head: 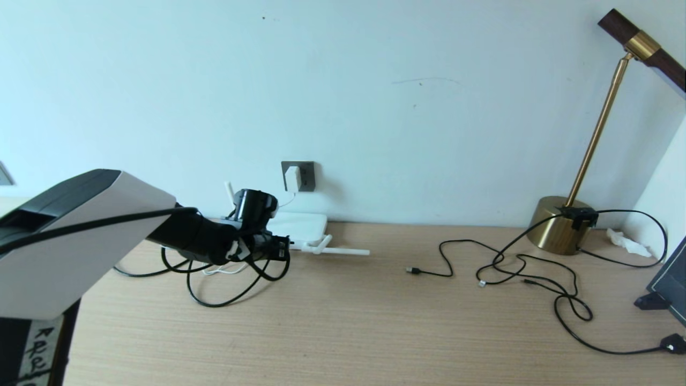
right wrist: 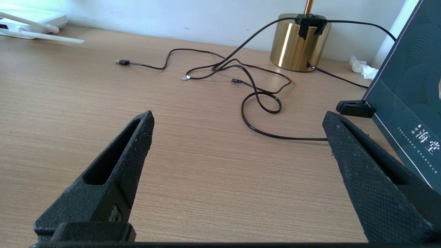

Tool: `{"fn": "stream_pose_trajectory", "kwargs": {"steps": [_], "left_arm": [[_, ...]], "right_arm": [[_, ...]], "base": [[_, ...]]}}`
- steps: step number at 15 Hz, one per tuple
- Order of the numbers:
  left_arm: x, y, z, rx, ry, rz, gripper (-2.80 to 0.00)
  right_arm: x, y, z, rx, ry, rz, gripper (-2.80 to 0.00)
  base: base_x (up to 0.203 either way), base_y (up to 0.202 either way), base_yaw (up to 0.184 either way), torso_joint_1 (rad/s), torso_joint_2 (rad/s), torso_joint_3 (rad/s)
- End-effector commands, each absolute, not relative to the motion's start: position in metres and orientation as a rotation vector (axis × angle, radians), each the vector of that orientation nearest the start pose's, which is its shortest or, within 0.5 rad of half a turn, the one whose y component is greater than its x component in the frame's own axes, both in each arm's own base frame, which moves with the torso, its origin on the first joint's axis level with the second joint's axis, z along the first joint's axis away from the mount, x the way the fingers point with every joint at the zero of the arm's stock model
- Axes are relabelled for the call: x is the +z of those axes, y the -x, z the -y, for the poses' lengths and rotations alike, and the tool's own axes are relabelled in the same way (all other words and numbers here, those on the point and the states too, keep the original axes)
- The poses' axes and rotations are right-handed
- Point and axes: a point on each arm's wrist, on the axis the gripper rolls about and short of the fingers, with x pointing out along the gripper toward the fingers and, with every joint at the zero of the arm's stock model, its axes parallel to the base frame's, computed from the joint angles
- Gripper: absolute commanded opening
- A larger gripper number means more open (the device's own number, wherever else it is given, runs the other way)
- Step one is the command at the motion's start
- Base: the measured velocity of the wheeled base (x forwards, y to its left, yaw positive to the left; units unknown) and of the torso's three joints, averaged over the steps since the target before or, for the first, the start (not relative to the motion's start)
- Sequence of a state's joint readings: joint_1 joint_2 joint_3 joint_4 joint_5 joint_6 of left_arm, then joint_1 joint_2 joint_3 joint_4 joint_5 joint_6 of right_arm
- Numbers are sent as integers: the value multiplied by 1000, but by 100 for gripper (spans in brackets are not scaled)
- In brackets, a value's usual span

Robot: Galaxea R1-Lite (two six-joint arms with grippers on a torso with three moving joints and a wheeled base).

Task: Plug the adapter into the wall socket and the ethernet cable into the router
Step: Align cable and router interface

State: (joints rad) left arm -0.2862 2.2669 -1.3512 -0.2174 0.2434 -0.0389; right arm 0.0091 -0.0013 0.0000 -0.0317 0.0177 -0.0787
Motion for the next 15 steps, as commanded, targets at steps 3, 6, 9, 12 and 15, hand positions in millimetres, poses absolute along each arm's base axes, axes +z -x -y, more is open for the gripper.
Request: {"fn": "stream_pose_trajectory", "kwargs": {"steps": [3,6,9,12,15], "left_arm": [[69,-421,118,-21,-132,-680,-280],[69,-421,118,-19,-132,-680,-280],[70,-421,118,-20,-131,-677,-280],[72,-422,118,-20,-129,-671,-280],[73,-422,118,-18,-128,-668,-280]], "right_arm": [[76,22,0,27,80,23,0],[76,22,0,27,79,23,0],[76,22,0,27,80,23,0],[76,22,0,28,80,23,0],[76,22,0,27,80,23,0]], "base": [[0,0,0,0,0,0],[0,0,0,0,0,0],[0,0,0,0,0,0],[0,0,0,0,0,0],[0,0,0,0,0,0]]}}
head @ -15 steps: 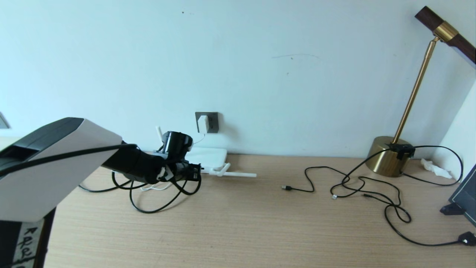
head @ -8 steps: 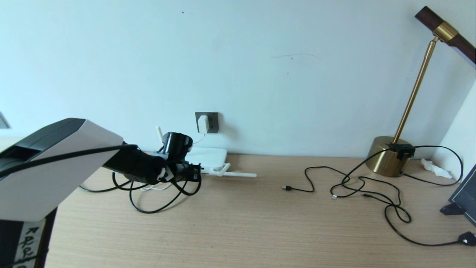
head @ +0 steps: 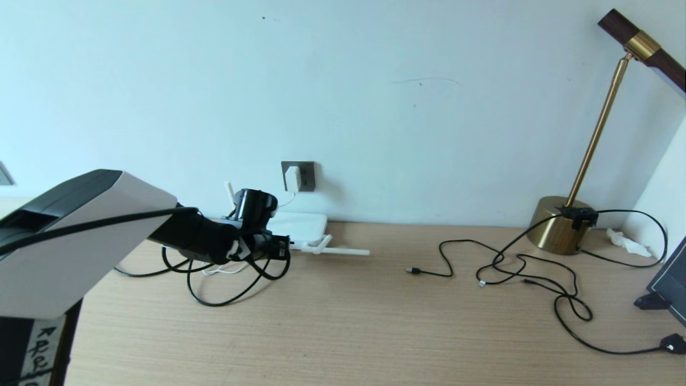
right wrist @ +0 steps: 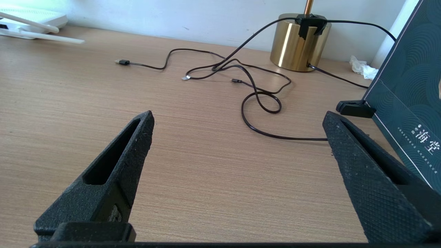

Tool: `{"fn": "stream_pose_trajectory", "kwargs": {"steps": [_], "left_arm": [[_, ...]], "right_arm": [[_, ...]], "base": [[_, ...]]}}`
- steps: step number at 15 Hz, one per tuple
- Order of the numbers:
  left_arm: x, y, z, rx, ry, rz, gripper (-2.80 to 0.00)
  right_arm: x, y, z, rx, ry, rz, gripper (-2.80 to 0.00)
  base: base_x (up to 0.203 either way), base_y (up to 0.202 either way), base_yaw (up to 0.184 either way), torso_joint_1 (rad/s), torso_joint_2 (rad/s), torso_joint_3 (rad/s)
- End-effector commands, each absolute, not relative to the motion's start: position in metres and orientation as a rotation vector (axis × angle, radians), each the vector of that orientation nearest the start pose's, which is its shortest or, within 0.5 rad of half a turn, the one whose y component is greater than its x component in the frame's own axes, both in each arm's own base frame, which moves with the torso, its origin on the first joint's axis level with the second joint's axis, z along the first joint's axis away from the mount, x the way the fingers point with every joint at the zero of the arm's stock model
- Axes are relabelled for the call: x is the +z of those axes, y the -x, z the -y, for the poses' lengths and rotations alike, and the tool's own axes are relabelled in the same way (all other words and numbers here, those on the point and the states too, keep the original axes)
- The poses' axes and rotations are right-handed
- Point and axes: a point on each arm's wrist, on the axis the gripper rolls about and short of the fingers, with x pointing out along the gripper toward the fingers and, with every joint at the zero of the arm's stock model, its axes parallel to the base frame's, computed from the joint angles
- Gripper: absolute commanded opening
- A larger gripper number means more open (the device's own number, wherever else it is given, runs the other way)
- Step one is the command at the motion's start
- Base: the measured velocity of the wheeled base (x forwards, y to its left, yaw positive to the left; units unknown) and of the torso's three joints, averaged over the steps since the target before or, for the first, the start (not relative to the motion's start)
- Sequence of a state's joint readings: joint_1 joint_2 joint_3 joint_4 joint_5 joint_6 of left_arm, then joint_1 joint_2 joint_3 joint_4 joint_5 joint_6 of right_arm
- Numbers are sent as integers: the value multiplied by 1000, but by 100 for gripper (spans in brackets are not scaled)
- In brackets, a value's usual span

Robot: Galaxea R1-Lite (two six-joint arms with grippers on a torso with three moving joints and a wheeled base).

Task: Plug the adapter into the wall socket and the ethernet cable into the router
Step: Align cable and router interface

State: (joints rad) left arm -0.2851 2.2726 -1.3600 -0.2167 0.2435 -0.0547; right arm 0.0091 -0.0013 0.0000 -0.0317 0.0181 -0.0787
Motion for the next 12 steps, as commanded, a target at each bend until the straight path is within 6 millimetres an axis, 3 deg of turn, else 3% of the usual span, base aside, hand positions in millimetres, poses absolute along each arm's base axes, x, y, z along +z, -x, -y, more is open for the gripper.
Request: {"fn": "stream_pose_trajectory", "kwargs": {"steps": [1,12], "left_arm": [[74,-422,117,-18,-127,-665,-280],[76,-423,114,-16,-120,-663,-280]], "right_arm": [[76,22,0,27,80,23,0],[76,22,0,27,80,23,0]], "base": [[0,0,0,0,0,0],[0,0,0,0,0,0]]}}
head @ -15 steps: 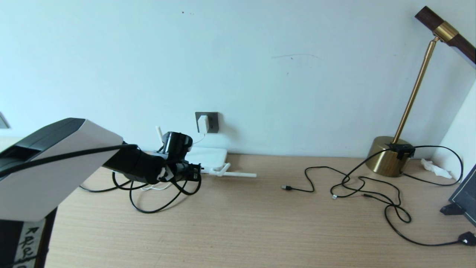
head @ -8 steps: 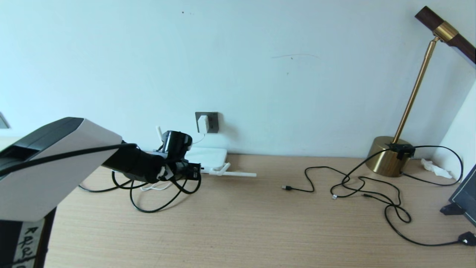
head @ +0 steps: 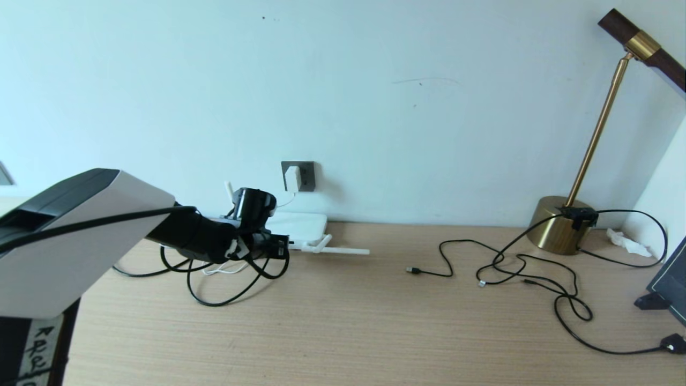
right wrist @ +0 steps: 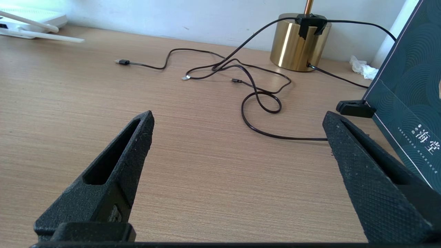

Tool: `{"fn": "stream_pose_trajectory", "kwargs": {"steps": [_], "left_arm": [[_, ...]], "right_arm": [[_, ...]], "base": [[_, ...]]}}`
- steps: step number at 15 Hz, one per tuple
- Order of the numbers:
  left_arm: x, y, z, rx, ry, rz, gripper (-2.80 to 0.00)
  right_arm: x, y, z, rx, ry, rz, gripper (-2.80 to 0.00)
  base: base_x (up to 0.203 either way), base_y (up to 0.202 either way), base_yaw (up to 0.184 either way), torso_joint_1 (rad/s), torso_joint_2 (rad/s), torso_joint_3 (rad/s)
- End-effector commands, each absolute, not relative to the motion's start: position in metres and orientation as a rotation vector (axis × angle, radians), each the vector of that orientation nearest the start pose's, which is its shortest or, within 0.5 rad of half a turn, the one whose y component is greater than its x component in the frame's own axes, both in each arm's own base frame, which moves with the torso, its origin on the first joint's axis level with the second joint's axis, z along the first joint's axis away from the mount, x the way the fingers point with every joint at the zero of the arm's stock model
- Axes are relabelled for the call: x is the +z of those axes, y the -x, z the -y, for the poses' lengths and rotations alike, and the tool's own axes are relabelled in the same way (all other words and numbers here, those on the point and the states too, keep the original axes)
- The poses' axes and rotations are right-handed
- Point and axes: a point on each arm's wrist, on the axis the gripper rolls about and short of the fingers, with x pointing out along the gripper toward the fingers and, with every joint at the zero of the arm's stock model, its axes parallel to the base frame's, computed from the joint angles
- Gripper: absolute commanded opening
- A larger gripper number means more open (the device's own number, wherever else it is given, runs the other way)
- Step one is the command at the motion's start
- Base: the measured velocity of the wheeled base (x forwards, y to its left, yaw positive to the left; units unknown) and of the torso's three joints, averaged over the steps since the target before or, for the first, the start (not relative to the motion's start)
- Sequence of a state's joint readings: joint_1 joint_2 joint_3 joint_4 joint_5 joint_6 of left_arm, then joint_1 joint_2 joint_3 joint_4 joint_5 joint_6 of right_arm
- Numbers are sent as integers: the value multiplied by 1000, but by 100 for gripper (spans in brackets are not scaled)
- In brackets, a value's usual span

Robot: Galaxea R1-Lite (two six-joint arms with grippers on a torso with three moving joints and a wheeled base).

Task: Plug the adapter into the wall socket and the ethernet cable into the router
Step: Align cable and router interface

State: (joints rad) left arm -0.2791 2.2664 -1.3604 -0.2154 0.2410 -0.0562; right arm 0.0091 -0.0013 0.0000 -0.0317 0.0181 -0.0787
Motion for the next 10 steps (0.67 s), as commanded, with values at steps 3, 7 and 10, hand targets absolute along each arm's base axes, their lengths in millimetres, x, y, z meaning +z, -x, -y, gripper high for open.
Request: {"fn": "stream_pose_trajectory", "kwargs": {"steps": [3,7,10], "left_arm": [[76,-424,113,-21,-115,-662,-280],[78,-426,112,-18,-112,-654,-280],[78,-427,111,-17,-111,-654,-280]], "right_arm": [[76,22,0,27,80,23,0],[76,22,0,27,80,23,0],[76,22,0,28,80,23,0]], "base": [[0,0,0,0,0,0],[0,0,0,0,0,0],[0,0,0,0,0,0]]}}
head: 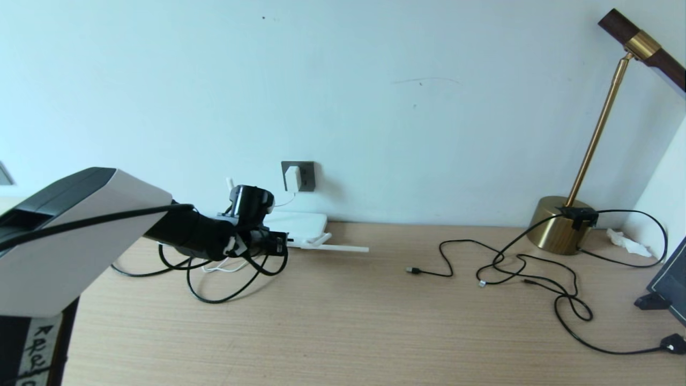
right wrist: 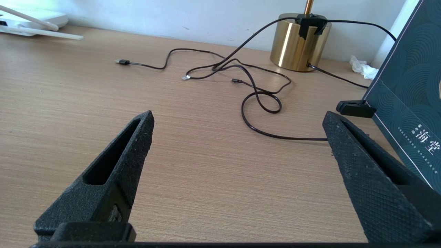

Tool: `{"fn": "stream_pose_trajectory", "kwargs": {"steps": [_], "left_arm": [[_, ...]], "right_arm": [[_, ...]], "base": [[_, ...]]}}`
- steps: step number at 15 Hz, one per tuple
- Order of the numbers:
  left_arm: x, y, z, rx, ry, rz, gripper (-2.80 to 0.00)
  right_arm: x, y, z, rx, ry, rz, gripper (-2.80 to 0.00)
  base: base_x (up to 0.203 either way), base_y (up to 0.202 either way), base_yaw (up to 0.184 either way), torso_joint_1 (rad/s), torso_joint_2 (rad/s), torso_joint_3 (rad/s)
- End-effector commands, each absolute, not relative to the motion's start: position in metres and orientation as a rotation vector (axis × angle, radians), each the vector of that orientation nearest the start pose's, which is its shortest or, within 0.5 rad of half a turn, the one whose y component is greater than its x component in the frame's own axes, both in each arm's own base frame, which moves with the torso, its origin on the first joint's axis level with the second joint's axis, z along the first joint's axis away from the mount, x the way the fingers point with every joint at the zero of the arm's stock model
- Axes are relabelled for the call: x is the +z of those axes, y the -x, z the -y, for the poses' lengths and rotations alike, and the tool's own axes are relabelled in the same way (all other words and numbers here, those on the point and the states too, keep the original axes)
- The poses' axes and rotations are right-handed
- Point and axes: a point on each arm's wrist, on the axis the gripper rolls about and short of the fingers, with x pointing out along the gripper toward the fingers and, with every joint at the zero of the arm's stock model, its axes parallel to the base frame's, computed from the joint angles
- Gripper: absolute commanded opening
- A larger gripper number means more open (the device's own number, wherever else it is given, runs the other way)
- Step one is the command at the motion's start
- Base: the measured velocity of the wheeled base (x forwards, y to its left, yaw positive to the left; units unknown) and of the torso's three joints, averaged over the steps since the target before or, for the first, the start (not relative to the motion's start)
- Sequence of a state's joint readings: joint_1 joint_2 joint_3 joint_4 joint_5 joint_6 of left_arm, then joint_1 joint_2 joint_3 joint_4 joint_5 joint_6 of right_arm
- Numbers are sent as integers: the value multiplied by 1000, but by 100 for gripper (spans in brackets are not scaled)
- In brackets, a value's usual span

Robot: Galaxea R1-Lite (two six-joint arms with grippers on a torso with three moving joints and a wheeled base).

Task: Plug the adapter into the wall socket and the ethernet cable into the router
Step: Align cable and router interface

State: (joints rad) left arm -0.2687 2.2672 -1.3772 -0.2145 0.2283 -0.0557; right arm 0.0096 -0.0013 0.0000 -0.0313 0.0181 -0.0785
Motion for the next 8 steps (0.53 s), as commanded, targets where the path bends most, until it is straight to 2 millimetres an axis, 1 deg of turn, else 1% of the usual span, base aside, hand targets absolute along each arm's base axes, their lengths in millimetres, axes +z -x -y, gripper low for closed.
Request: {"fn": "stream_pose_trajectory", "kwargs": {"steps": [1,8], "left_arm": [[77,-427,111,-15,-111,-655,-280],[83,-431,112,-16,-106,-637,-280]], "right_arm": [[76,22,0,28,80,23,0],[76,22,0,28,80,23,0]], "base": [[0,0,0,0,0,0],[0,0,0,0,0,0]]}}
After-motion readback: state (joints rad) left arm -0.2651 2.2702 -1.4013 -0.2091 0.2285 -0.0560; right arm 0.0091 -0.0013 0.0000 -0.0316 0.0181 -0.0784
